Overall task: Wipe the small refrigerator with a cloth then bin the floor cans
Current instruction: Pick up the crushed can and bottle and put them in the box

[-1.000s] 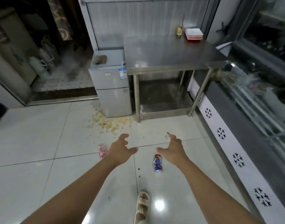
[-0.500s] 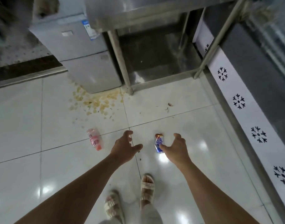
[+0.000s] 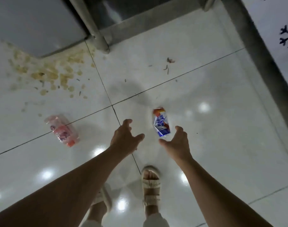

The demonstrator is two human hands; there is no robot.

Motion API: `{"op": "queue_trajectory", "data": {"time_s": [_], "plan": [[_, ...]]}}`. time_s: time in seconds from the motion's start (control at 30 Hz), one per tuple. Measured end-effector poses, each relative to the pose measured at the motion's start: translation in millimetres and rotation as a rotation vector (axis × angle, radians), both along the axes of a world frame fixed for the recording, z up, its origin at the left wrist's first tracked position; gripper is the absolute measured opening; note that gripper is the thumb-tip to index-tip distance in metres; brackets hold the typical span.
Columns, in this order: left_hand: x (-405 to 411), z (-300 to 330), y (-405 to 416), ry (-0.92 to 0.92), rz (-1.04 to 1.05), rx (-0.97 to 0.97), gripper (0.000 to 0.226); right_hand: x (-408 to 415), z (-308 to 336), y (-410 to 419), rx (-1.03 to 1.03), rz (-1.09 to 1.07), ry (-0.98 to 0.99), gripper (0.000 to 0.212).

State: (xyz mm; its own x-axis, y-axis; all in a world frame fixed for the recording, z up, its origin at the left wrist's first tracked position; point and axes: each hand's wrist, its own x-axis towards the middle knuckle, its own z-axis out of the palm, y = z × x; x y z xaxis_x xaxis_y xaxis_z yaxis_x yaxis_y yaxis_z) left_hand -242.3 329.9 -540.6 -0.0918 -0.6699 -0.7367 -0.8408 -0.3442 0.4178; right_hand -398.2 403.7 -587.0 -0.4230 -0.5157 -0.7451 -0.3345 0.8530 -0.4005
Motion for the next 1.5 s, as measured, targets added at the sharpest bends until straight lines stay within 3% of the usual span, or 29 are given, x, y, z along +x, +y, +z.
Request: {"op": "queue_trajectory", "data": {"time_s": [0.3,0.43,0.57,0.87,1.2,1.5], "plan": [[9,-168,17,-0.008,-0.058,0.037,0.072,-1,-168,2,0.007,0.021,0.108,0.094],[21,-210,25,0.011,-0.049,0.022,0.072,3,-213,3,0.043,0.052,0.172,0.105],[37,-232,28,0.014,-0.011,0.009,0.070,10,-237,5,-0.026,0.028,0.198,0.101],[90,-218,23,-0.002,0.108,-0.001,0.069,49,-220,-18,0.003,0.134,0.247,0.077],[197,-176,2,-0.067,0.438,-0.054,0.069,196,-156,-67,-0.131,0.385,0.084,0.078],[309,-204,-4,-0.230,0.626,-0.110,0.067,301,-168,-87,-0.221,0.486,0.014,0.072]]}}
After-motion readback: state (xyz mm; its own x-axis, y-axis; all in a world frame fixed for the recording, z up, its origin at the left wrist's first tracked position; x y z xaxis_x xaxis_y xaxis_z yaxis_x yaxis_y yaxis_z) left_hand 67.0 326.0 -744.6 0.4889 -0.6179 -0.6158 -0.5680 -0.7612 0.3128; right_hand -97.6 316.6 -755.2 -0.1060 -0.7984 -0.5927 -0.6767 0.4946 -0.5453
